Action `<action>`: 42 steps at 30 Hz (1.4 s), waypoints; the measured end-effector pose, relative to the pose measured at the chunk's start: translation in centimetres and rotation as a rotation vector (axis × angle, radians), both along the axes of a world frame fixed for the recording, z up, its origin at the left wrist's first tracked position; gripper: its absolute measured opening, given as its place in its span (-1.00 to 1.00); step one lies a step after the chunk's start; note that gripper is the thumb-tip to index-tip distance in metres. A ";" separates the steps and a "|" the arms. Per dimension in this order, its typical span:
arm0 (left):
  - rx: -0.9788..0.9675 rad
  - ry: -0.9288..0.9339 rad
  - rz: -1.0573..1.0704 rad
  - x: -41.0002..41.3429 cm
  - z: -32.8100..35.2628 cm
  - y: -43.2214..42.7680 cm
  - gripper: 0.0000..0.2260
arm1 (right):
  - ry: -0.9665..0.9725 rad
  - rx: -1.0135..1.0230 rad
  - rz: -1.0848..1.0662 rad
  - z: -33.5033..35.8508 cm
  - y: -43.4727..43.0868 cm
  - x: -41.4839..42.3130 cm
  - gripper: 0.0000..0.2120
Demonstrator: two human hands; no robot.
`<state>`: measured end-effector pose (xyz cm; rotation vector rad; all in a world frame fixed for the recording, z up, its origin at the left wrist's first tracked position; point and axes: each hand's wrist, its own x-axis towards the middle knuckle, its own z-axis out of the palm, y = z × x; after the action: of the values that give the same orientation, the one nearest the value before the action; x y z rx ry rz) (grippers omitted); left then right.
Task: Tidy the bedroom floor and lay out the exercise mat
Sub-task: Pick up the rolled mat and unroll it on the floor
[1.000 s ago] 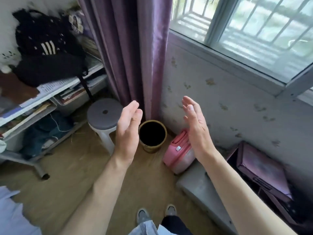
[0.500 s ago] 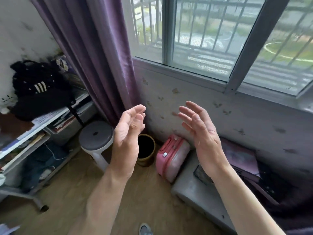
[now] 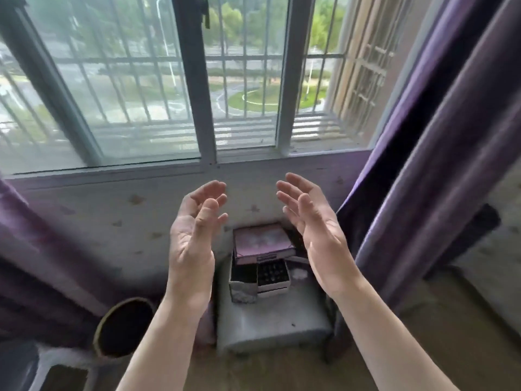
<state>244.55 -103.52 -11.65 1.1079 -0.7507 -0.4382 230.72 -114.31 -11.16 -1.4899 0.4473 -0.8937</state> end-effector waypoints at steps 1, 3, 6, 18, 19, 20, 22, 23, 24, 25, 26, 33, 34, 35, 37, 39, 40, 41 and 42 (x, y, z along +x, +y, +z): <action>-0.010 0.004 -0.060 -0.9 -0.2 -0.6 -0.66 | 0.014 -0.009 -0.052 0.1 0.2 -1.6 -0.28; -0.013 0.027 -0.199 -3.2 -0.7 -1.9 -0.64 | 0.041 -0.017 -0.182 0.0 0.9 -5.1 -0.29; -0.009 0.031 -0.365 -7.3 -1.0 -3.5 -0.63 | 0.069 -0.020 -0.353 -0.1 2.1 -10.4 -0.35; -0.003 -0.034 -0.666 -26.6 -0.8 -7.7 -0.62 | -0.113 0.017 -0.827 -1.2 2.7 -31.7 -0.48; 0.001 -0.042 -0.664 -28.2 -0.8 -8.3 -0.63 | -0.125 0.018 -0.837 -1.4 2.2 -33.4 -0.47; 0.002 -0.052 -0.659 -29.9 -0.9 -8.9 -0.65 | -0.134 0.016 -0.837 -1.6 1.7 -35.0 -0.47; 0.013 -0.057 -0.652 -33.5 -1.1 -10.0 -0.65 | -0.135 0.025 -0.829 -1.9 0.6 -38.5 -0.48; 0.010 -0.058 -0.652 -35.3 -1.2 -10.6 -0.65 | -0.129 0.018 -0.832 -2.0 0.0 -40.3 -0.48; 0.006 -0.057 -0.653 -37.3 -1.4 -11.2 -0.65 | -0.118 0.005 -0.837 -2.0 -0.7 -42.3 -0.49; 0.009 -0.047 -0.656 -39.0 -1.6 -11.7 -0.65 | -0.101 -0.004 -0.838 -2.0 -1.2 -44.0 -0.50; 0.015 -0.036 -0.659 -40.7 -1.6 -12.2 -0.65 | -0.091 -0.005 -0.843 -1.9 -1.8 -45.8 -0.51; 0.019 -0.057 -0.690 -50.7 -0.5 -17.5 -0.67 | -0.078 0.009 -0.877 -1.5 -5.8 -56.4 -0.36; 0.015 -0.067 -0.698 -51.9 -0.4 -18.7 -0.67 | -0.070 0.009 -0.882 -1.5 -6.6 -57.6 -0.37; 0.013 -0.073 -0.707 -53.0 -0.4 -19.9 -0.67 | -0.060 0.010 -0.888 -1.5 -7.4 -58.7 -0.38; 0.016 -0.064 -0.726 -55.0 -0.5 -22.4 -0.67 | -0.051 0.015 -0.905 -1.5 -9.2 -60.6 -0.44; 0.016 -0.057 -0.746 -56.9 -0.9 -25.2 -0.67 | -0.027 0.003 -0.929 -1.6 -11.2 -62.5 -0.47; 0.018 -0.051 -0.756 -57.9 -1.3 -26.8 -0.67 | -0.013 0.000 -0.942 -1.7 -12.4 -63.5 -0.46; 0.022 -0.040 -0.766 -58.9 -1.7 -28.4 -0.67 | 0.000 0.005 -0.955 -1.8 -13.6 -64.5 -0.45; 0.023 -0.028 -0.774 -59.8 -2.1 -30.0 -0.67 | 0.012 0.006 -0.973 -2.0 -14.8 -65.5 -0.44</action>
<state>184.71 -133.52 -13.75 0.8107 -1.1962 -1.0832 165.23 -129.14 -13.14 -1.2388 1.2329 -1.6202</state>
